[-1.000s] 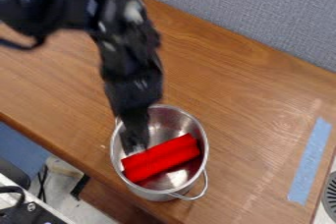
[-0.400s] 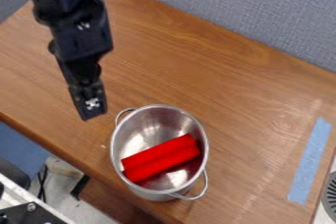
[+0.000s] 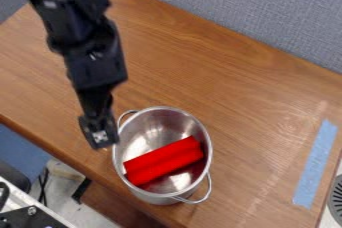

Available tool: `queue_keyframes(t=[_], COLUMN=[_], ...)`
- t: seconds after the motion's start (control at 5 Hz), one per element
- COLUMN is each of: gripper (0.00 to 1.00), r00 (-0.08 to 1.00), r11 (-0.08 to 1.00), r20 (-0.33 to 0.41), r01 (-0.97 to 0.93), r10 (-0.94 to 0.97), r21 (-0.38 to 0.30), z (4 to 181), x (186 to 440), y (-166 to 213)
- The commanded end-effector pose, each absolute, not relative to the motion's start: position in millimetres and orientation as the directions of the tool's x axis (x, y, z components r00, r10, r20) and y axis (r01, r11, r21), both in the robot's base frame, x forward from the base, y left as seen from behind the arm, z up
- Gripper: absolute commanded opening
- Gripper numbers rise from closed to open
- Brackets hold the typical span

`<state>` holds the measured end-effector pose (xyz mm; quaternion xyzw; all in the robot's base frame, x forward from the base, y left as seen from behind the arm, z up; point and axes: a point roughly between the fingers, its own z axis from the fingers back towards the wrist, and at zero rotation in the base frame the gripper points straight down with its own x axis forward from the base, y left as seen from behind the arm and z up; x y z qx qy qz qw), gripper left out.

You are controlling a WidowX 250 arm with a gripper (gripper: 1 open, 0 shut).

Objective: Move the red object from the metal pot to the table

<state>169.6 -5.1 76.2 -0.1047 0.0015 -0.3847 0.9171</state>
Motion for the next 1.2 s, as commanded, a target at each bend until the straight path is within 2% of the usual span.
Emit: queue_keyframes(t=[0.0,0.4,0.8,1.0], gripper=[1.00,1.00,1.00,1.00], r00=[0.621,0.679,0.793,0.787], r11=[0.598,0.661,0.777,0.774], r20=[0.100,0.062,0.069,0.072], r01=[0.779,0.728,0.607,0.617], r10=[-0.778,-0.732,-0.605,-0.613], r21=[-0.188,-0.182,-0.166,-0.144], z=[71.5,26.3,-37.3,-28.1], x=[170.5,203.6,186.7,213.2], y=[-14.9,-58.1,-28.3,-24.9])
